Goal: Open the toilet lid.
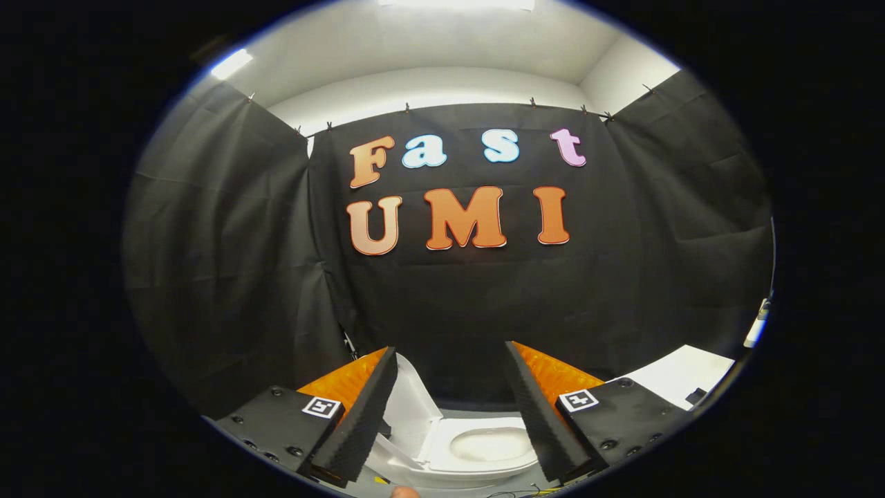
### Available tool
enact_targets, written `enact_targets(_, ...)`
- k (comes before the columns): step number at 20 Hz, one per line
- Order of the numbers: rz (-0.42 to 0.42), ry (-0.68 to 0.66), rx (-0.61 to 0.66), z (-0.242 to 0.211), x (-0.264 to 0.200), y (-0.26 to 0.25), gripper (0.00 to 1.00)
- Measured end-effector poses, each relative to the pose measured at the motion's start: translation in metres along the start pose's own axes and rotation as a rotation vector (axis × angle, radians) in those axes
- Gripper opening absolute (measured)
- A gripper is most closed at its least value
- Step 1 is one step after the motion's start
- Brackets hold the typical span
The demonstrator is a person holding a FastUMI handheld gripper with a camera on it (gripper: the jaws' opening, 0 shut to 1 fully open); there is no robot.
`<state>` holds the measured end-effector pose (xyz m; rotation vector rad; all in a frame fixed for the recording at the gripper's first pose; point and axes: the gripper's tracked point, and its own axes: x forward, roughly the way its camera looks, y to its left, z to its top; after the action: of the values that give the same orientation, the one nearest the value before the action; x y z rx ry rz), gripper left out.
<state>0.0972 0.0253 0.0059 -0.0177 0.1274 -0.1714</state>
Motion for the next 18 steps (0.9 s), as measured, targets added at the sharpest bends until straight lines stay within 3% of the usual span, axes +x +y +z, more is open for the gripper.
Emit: enact_targets(18, 0.026, 0.004, -0.016, 0.0, -0.006, 0.011, 0.99)
